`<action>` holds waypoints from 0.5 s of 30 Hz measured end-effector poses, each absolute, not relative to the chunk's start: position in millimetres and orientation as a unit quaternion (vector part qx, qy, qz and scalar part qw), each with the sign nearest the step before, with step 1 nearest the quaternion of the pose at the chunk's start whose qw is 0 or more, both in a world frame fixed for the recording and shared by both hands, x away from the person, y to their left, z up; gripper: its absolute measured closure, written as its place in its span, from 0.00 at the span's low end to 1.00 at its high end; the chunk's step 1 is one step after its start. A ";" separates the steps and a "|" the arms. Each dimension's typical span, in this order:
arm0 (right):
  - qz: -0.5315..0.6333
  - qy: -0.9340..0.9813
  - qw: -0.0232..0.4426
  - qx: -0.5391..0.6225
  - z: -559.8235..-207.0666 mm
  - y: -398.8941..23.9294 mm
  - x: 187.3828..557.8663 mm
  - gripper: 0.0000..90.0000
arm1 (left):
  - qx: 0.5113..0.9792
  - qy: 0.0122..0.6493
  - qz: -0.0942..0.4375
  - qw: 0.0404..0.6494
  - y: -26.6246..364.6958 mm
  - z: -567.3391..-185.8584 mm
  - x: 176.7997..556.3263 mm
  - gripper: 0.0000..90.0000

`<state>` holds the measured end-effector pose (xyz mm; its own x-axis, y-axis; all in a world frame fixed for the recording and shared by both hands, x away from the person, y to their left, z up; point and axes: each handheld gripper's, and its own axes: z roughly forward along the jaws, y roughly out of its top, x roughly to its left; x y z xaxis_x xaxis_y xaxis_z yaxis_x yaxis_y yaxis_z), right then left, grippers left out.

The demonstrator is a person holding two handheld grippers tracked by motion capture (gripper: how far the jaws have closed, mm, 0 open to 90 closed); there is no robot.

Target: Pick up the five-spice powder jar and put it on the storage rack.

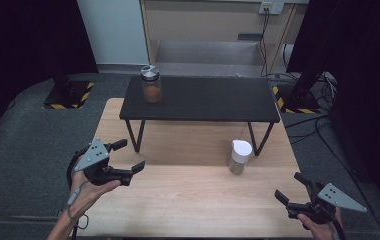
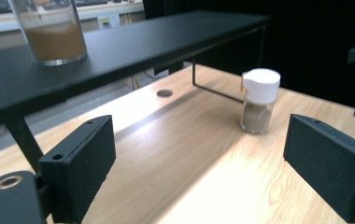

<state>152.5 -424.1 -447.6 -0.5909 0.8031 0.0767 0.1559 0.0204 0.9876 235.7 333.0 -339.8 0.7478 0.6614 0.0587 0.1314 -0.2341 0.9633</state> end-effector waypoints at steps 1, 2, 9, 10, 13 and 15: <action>0.599 0.661 0.270 0.363 -447.6 -424.1 152.5 0.04 | 0.750 0.265 0.236 0.558 332.7 -342.6 234.7 0.09; 0.599 0.661 0.270 0.362 -447.6 -424.2 152.5 0.04 | 0.751 0.266 0.235 0.556 332.6 -345.4 233.7 0.09; 0.598 0.661 0.271 0.363 -447.6 -424.2 152.4 0.04 | 0.751 0.278 0.228 0.554 332.9 -364.3 227.5 0.09; 0.598 0.661 0.271 0.363 -447.6 -424.2 152.4 0.04 | 0.749 0.281 0.225 0.556 333.4 -367.7 226.9 0.09; 0.598 0.662 0.271 0.363 -447.4 -424.0 152.5 0.04 | 0.749 0.287 0.222 0.555 334.3 -374.3 225.7 0.09; 0.598 0.662 0.271 0.362 -447.5 -424.0 152.5 0.05 | 0.750 0.289 0.219 0.553 334.5 -377.8 225.4 0.09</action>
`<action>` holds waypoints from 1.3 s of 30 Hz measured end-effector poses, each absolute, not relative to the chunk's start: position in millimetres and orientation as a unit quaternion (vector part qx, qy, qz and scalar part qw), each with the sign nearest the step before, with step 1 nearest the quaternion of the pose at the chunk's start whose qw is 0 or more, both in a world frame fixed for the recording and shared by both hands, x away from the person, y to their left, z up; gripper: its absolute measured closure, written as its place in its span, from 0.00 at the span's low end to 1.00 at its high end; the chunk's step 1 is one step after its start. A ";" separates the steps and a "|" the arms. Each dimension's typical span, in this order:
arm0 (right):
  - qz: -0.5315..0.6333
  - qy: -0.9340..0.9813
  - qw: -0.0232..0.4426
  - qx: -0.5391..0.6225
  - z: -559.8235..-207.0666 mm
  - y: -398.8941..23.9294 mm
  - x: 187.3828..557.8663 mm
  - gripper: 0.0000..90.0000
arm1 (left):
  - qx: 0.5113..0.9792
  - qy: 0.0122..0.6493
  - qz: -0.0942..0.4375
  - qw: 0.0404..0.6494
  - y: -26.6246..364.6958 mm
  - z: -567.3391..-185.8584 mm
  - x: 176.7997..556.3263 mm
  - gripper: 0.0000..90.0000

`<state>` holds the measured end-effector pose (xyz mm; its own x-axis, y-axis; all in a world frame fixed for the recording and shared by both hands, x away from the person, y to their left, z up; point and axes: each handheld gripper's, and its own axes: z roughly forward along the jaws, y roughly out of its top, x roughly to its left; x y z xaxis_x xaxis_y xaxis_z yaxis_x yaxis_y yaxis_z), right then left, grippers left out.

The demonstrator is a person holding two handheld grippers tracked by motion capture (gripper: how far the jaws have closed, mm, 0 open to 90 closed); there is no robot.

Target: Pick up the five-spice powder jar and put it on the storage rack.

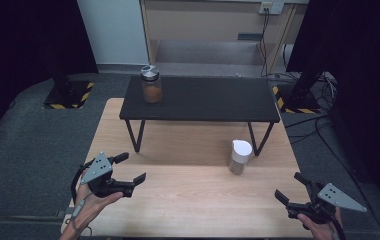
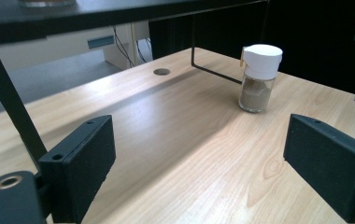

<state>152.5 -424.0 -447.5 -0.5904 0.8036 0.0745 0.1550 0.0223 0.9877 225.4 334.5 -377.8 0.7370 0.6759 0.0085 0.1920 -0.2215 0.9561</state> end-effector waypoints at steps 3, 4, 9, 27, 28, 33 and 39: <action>0.598 0.661 0.271 0.362 -447.5 -424.0 152.4 0.04 | 0.750 0.292 0.216 0.553 335.4 -383.0 224.2 0.09; 0.598 0.661 0.272 0.362 -447.5 -424.0 152.4 0.04 | 0.749 0.294 0.217 0.552 335.4 -384.5 223.4 0.09; 0.599 0.661 0.271 0.361 -447.6 -424.2 152.6 0.04 | 0.750 0.294 0.218 0.550 336.0 -388.1 221.2 0.09; 0.600 0.661 0.272 0.359 -447.9 -424.5 152.8 0.04 | 0.749 0.300 0.218 0.548 339.0 -395.9 218.3 0.08; 0.600 0.661 0.272 0.360 -447.9 -424.6 152.7 0.04 | 0.749 0.302 0.219 0.548 339.1 -396.1 218.0 0.07; 0.601 0.660 0.272 0.360 -448.0 -424.7 152.7 0.04 | 0.740 0.310 0.227 0.552 341.2 -398.2 214.9 0.06; 0.600 0.660 0.272 0.360 -447.8 -424.4 152.9 0.04 | 0.718 0.326 0.249 0.563 346.1 -401.8 208.0 0.03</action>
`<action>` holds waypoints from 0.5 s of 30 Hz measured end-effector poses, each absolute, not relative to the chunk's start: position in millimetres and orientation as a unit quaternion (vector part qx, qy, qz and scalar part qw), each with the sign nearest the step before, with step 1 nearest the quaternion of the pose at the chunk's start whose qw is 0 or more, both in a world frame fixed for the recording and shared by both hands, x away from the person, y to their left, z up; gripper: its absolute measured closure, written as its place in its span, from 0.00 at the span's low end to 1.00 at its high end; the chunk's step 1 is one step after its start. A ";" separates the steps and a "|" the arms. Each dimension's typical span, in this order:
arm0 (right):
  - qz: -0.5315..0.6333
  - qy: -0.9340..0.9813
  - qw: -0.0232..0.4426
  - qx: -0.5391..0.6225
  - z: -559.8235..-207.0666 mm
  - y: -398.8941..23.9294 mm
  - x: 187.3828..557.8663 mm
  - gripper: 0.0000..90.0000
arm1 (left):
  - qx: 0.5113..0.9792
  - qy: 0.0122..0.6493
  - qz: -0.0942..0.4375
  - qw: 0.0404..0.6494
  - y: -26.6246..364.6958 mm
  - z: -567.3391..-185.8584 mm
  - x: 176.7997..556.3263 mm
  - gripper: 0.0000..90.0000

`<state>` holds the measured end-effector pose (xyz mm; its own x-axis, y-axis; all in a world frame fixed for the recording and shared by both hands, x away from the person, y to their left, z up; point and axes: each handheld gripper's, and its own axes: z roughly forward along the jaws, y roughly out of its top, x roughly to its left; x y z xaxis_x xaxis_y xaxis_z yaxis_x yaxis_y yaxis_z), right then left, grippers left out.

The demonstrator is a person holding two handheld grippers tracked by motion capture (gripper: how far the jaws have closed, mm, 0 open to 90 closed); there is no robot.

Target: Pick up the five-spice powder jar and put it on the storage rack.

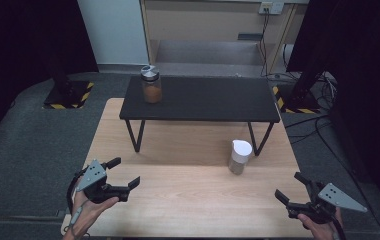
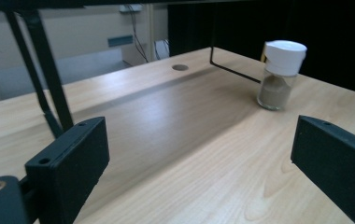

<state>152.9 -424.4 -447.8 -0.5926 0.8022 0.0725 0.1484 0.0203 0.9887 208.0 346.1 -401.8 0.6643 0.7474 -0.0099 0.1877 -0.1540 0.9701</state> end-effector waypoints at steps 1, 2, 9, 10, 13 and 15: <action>0.600 0.660 0.272 0.360 -447.8 -424.3 153.0 0.04 | 0.715 0.326 0.253 0.564 347.4 -402.2 206.9 0.03; 0.600 0.660 0.273 0.360 -447.8 -424.3 152.9 0.04 | 0.710 0.329 0.256 0.568 348.5 -403.0 205.6 0.02; 0.600 0.659 0.273 0.361 -448.0 -424.4 152.6 0.04 | 0.693 0.339 0.268 0.577 354.2 -406.4 200.0 0.01; 0.600 0.659 0.273 0.361 -448.1 -424.6 152.5 0.04 | 0.692 0.339 0.269 0.577 354.7 -406.7 199.7 0.01; 0.601 0.658 0.273 0.361 -448.4 -425.3 151.6 0.04 | 0.692 0.338 0.270 0.578 354.8 -407.0 199.4 0.01; 0.602 0.657 0.274 0.362 -448.7 -425.8 150.8 0.04 | 0.692 0.337 0.270 0.578 354.8 -407.4 199.1 0.01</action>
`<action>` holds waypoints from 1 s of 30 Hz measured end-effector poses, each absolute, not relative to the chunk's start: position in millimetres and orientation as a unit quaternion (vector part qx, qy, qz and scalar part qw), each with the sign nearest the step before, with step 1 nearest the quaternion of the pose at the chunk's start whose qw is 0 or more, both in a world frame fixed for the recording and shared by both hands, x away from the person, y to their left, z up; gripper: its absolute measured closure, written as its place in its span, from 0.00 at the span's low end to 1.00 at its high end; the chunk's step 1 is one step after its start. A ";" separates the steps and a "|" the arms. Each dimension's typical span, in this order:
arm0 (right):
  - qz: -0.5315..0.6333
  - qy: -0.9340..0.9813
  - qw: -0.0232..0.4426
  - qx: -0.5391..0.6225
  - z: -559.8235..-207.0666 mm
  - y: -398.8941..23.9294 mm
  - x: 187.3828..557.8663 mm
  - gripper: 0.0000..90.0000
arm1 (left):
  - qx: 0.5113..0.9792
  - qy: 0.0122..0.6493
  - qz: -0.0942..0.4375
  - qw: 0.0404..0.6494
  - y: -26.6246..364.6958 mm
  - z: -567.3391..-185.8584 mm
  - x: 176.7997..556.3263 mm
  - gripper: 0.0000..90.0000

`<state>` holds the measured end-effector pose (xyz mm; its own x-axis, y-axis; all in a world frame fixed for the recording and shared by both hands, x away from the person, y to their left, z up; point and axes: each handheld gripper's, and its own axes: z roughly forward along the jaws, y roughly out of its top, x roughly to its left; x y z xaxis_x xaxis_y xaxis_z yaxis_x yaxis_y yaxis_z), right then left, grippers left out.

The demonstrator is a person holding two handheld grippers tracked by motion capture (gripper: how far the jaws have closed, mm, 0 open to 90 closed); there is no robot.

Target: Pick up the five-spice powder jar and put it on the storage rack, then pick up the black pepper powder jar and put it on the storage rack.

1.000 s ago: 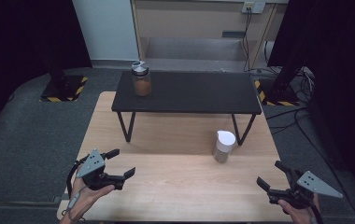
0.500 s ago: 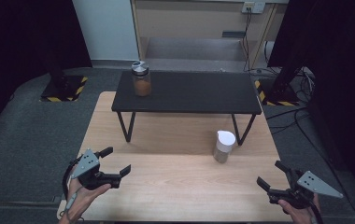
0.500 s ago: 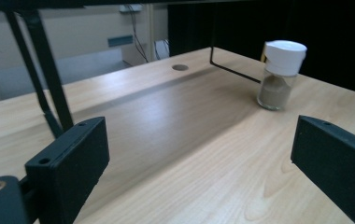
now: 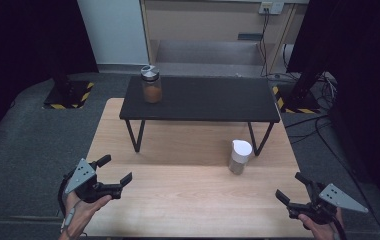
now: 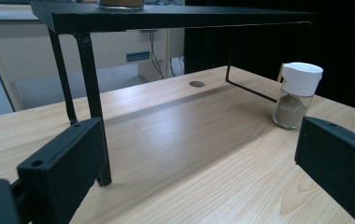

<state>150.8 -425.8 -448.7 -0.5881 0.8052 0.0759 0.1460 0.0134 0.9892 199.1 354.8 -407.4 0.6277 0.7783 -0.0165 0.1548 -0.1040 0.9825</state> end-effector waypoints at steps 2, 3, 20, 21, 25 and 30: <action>0.602 0.658 0.273 0.362 -448.6 -425.6 151.4 0.04 | 0.693 0.333 0.271 0.579 354.9 -408.1 198.2 0.01; 0.601 0.658 0.272 0.362 -448.4 -425.3 151.6 0.04 | 0.693 0.331 0.273 0.579 355.0 -408.2 197.9 0.01; 0.607 0.655 0.271 0.359 -444.1 -427.6 149.6 0.01 | 0.695 0.319 0.270 0.585 357.2 -410.1 200.7 0.00; 0.607 0.657 0.267 0.358 -442.8 -428.2 150.7 0.01 | 0.696 0.318 0.270 0.584 357.5 -410.2 200.7 0.00; 0.605 0.664 0.262 0.354 -433.9 -430.9 152.9 0.01 | 0.695 0.317 0.270 0.586 358.1 -410.2 200.3 0.00; 0.596 0.674 0.261 0.349 -415.1 -437.5 154.3 0.01 | 0.700 0.313 0.264 0.585 358.0 -410.4 202.3 0.00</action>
<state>154.3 -437.5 -415.1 -0.6197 0.7822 0.0645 0.1594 0.0450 0.9862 202.3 358.0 -410.4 0.6638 0.7479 0.0035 0.1291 -0.1193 0.9844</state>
